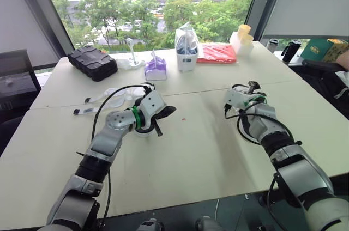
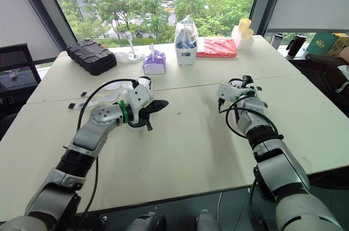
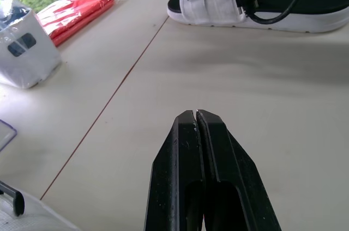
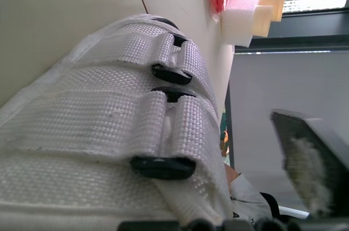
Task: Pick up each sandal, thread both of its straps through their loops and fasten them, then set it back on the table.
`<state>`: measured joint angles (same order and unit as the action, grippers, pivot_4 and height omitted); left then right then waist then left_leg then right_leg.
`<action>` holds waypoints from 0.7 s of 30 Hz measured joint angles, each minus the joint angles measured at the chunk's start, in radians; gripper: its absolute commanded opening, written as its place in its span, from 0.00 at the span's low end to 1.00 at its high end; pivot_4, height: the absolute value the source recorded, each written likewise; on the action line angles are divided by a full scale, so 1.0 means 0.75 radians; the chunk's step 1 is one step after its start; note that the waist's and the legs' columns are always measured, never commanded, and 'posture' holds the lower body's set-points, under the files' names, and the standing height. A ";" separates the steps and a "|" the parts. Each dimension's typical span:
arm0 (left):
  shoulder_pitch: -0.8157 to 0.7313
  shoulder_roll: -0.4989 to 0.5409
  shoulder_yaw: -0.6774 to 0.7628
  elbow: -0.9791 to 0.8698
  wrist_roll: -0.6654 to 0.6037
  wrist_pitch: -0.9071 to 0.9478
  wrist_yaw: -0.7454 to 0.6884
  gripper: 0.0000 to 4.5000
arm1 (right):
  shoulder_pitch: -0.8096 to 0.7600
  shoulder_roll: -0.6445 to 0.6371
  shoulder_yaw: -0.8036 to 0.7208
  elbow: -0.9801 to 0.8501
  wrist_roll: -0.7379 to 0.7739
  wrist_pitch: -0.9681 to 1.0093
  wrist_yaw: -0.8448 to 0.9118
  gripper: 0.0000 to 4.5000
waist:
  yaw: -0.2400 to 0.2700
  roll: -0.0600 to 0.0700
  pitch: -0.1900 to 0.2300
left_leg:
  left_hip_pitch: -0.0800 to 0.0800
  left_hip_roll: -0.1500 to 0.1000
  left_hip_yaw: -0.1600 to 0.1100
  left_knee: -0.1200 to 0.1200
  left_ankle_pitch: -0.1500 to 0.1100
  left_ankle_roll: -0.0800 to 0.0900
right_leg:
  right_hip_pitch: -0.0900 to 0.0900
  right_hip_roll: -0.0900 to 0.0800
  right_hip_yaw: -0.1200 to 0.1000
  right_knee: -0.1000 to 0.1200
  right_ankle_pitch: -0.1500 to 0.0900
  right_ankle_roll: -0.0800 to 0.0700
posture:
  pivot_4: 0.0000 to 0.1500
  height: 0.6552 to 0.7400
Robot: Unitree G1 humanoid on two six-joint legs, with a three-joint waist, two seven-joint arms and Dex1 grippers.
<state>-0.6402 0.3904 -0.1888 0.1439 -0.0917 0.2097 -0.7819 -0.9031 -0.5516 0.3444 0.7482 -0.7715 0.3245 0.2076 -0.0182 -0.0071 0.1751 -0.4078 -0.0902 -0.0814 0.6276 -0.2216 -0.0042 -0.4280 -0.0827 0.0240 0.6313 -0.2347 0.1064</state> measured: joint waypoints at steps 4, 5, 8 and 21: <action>-0.005 0.013 0.006 0.006 0.012 -0.003 0.007 0.00 | 0.226 -0.133 -0.049 -0.468 0.057 0.101 0.299 0.99 | 0.014 0.000 0.000 | -0.001 0.000 -0.003 0.002 -0.003 0.005 | 0.001 0.000 -0.003 -0.001 0.000 0.000 | 1.00 1.00; -0.004 0.037 0.012 0.015 0.021 -0.003 0.007 0.00 | 0.316 -0.187 -0.083 -0.651 0.103 0.151 0.430 0.99 | 0.014 0.000 -0.001 | -0.002 0.001 -0.004 0.004 -0.003 0.005 | 0.002 0.001 -0.004 -0.001 0.000 0.000 | 1.00 1.00; -0.002 0.077 0.023 0.027 0.033 -0.004 0.007 0.00 | 0.495 -0.281 -0.177 -1.055 0.227 0.323 0.746 0.99 | 0.006 -0.001 -0.001 | 0.000 0.001 -0.002 0.005 -0.004 0.007 | 0.005 0.001 -0.004 -0.001 0.000 0.001 | 1.00 1.00; -0.094 0.182 -0.020 0.166 0.404 -0.243 0.301 0.12 | 0.482 -0.143 -0.549 -1.721 1.142 0.944 1.281 1.00 | 0.018 -0.004 0.000 | 0.000 0.002 -0.003 0.006 -0.004 0.006 | 0.004 -0.001 -0.004 -0.001 0.001 -0.001 | 1.00 1.00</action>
<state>-0.7107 0.5272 -0.2036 0.2685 0.2110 0.0275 -0.5561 -0.5413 -0.6589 -0.0673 -0.5427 0.0850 1.0323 1.1686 -0.0047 -0.0098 0.1748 -0.4078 -0.0890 -0.0839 0.6319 -0.2243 0.0002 -0.4249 -0.0836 0.0207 0.6307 -0.2340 0.1060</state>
